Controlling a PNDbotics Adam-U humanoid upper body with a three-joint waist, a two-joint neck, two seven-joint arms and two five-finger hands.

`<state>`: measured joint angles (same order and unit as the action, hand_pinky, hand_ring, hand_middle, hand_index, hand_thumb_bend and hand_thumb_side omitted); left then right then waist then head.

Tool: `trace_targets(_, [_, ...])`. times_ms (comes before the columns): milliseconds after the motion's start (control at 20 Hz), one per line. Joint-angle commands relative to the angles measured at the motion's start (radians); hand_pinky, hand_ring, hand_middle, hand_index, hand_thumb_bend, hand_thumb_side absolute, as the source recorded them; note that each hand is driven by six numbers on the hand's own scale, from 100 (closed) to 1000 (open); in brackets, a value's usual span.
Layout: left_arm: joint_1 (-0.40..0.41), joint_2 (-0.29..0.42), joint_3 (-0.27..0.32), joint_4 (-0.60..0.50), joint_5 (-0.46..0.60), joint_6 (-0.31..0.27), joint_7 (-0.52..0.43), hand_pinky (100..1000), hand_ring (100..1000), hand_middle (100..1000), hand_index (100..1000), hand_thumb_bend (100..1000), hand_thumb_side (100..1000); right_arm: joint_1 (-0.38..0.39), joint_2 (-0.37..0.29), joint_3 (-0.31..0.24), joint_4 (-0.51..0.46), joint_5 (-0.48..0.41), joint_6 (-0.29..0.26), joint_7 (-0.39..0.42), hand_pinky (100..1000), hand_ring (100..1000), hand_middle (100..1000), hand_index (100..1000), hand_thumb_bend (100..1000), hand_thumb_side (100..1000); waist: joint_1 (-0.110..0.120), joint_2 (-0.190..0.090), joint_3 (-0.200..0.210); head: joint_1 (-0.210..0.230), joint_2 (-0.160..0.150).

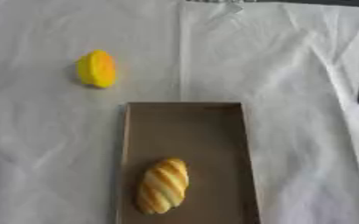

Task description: Pick up objects on the table and place them in the box.

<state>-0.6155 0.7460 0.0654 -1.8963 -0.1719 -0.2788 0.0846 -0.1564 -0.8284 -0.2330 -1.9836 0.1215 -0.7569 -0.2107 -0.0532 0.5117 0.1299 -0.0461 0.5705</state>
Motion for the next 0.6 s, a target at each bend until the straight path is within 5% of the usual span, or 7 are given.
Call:
trace_targets(50, [-0.072, 0.125, -0.056, 0.08, -0.093, -0.029, -0.219, 885, 967, 812, 916, 133, 507, 0.023, -0.007, -0.047, -0.016, -0.002, -0.021, -0.036, 912, 767, 783, 884, 100, 100, 0.009, -0.024, -0.01, 0.006, 0.007])
trace_targets(300, [-0.198, 0.19, -0.167, 0.267, -0.251, -0.115, -0.475, 901, 970, 841, 934, 325, 421, 0.046, -0.001, -0.048, -0.016, 0.032, -0.027, -0.068, 912, 763, 782, 884, 100, 100, 0.023, -0.031, -0.029, 0.013, 0.022])
trace_targets(600, [-0.318, 0.151, -0.262, 0.477, -0.35, -0.152, -0.602, 941, 1000, 867, 938, 496, 440, 0.043, -0.004, -0.034, -0.016, 0.039, -0.011, -0.071, 915, 757, 781, 884, 100, 100, 0.031, -0.039, -0.033, 0.023, 0.032])
